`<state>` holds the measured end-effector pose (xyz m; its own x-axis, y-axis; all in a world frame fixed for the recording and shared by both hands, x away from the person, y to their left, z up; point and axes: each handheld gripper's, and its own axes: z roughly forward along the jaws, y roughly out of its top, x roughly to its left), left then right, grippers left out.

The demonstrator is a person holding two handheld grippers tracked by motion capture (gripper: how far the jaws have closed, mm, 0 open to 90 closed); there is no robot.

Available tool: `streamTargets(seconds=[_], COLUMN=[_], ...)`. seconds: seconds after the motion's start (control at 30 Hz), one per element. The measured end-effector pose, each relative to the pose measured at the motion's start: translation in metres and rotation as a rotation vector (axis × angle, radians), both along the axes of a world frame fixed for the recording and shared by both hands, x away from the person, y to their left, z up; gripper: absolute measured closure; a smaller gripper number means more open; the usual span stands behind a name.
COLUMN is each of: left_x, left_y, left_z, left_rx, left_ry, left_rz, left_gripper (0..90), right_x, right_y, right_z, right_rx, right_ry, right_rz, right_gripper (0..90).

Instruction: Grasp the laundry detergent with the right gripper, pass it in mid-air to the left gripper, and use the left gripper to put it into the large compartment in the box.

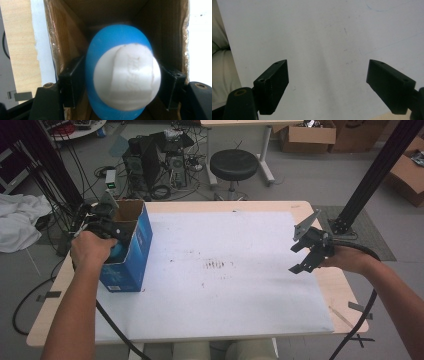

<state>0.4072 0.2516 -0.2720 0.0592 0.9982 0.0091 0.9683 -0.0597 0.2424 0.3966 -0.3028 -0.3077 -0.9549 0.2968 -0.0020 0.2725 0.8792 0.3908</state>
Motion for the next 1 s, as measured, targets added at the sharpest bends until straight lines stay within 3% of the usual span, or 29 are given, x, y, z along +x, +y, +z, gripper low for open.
streamTargets(seconds=[0.17,0.7,1.0], left_x=[-0.002,-0.008,-0.012], left_y=[0.001,-0.003,-0.008], left_z=[0.005,0.023,0.043], left_rx=[-0.019,-0.011,-0.012], left_ry=[-0.016,-0.044,-0.074], left_rz=[0.006,-0.002,-0.036], left_gripper=[30.7,28.2,27.0], right_x=[-0.001,-0.005,-0.006], right_y=[0.001,-0.002,-0.004], right_z=[0.001,0.006,0.007], right_rx=[0.001,0.001,0.003], right_ry=[-0.003,-0.016,-0.020], right_rz=[0.001,-0.008,-0.010], right_gripper=[18.0,17.8,17.9])
